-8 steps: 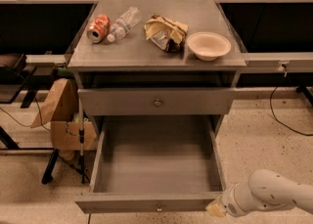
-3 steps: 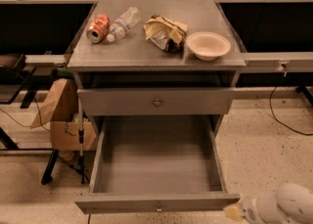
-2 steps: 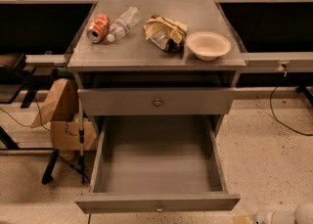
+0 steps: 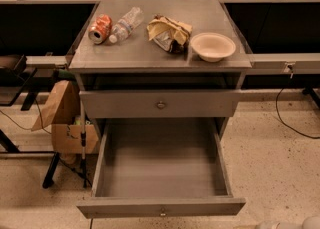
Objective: Close middle drawer
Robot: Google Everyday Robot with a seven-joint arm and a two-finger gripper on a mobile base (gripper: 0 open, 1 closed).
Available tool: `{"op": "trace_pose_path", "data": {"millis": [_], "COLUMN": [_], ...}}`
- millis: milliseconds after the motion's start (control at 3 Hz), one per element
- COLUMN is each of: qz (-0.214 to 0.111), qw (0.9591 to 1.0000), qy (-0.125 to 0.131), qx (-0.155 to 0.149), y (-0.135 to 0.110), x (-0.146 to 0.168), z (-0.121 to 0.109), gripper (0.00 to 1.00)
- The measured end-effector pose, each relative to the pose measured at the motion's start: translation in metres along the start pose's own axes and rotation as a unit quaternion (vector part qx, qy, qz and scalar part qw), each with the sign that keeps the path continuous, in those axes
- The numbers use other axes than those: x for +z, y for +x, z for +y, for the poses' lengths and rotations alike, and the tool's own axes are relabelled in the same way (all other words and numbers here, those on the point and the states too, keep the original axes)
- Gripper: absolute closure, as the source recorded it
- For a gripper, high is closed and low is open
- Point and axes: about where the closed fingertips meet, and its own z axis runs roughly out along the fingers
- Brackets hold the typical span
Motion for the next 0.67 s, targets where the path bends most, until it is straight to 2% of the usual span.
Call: {"op": "trace_pose_path", "data": {"millis": [667], "qz": [0.004], "qw": [0.9972], "qy": [-0.069], "qx": [-0.029], "y": [-0.036], "x": [0.039], "z": [0.018], "gripper": [1.00]}}
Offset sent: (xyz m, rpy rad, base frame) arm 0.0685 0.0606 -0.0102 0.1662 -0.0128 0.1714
